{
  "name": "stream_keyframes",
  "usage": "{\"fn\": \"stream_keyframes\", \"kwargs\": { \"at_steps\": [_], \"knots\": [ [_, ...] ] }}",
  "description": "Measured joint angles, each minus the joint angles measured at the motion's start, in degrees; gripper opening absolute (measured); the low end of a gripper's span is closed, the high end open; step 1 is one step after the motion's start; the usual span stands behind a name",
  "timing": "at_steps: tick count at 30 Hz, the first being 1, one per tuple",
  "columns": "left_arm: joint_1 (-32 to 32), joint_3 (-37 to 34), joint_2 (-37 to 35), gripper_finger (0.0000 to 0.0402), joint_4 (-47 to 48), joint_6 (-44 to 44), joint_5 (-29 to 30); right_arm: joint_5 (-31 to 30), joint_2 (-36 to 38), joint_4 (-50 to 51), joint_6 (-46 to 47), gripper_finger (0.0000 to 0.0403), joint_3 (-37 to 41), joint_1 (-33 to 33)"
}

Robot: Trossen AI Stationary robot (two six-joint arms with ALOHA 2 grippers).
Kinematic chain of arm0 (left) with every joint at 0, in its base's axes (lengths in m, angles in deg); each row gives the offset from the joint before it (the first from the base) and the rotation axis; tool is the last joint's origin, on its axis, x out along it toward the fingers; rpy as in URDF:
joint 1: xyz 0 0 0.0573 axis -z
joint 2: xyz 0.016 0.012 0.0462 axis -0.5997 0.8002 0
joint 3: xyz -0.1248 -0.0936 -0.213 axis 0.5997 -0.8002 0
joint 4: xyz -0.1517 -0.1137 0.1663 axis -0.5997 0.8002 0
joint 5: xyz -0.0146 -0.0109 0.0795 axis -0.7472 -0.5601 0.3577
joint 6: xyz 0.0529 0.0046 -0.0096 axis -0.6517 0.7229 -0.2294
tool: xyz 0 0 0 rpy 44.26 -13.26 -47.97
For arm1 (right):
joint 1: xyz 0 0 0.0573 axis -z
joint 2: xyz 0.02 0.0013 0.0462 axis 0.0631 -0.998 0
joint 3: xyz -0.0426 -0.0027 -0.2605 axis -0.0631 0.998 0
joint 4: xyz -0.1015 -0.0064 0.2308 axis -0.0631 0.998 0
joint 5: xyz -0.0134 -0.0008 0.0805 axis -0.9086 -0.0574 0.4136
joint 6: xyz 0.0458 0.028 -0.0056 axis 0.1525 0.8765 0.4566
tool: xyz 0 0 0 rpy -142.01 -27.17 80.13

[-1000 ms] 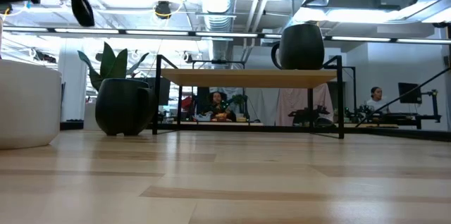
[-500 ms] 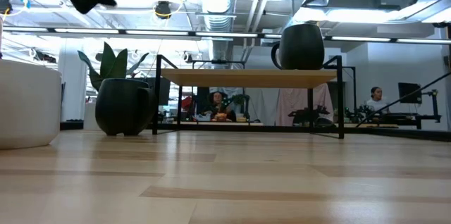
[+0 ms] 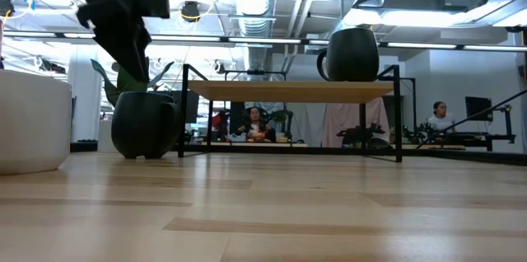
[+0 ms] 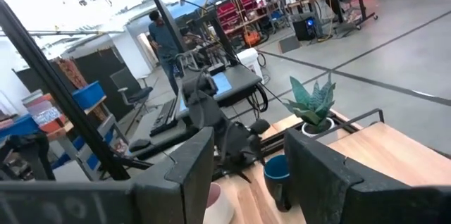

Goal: Place coffee mugs
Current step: Put the black-blue interior mug on the shelf

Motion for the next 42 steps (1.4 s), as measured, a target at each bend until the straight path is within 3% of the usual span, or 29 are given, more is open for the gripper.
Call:
{"fn": "stream_keyframes", "kwargs": {
  "at_steps": [5, 10, 21, 25, 31, 37, 42],
  "knots": [
    [-3.33, -0.01, 0.53, 0.0226, -0.56, -3.38, 1.20, 0.00, -0.11, 0.23, -1.34, 0.0198, 0.00, -0.08],
    [-5.48, -1.56, 1.45, 0.0226, 0.19, -5.28, -4.14, 0.00, -0.19, 0.18, -1.51, 0.0198, 0.00, -0.07],
    [-5.61, -3.89, 7.92, 0.0220, -1.01, -7.73, -5.54, 0.00, -0.15, 0.17, -1.49, 0.0198, 0.00, -0.07],
    [-5.60, -3.91, 8.92, 0.0169, -0.98, -7.66, -5.63, 0.00, -0.15, 0.17, -2.45, 0.0198, 0.00, -0.07],
    [-5.60, -1.49, 8.07, 0.0018, 1.24, -5.93, -9.26, 0.00, -0.15, -0.06, -2.73, 0.0198, 0.00, -0.07],
    [-4.33, 4.60, 6.29, 0.0006, 6.07, -5.03, -13.85, 0.00, -0.15, -0.04, -2.83, 0.0198, 0.00, -0.07],
    [0.09, 13.63, 5.60, 0.0004, 14.52, -2.80, -16.89, 0.00, -0.15, -0.07, -2.83, 0.0198, 0.00, -0.07]
  ]
}}
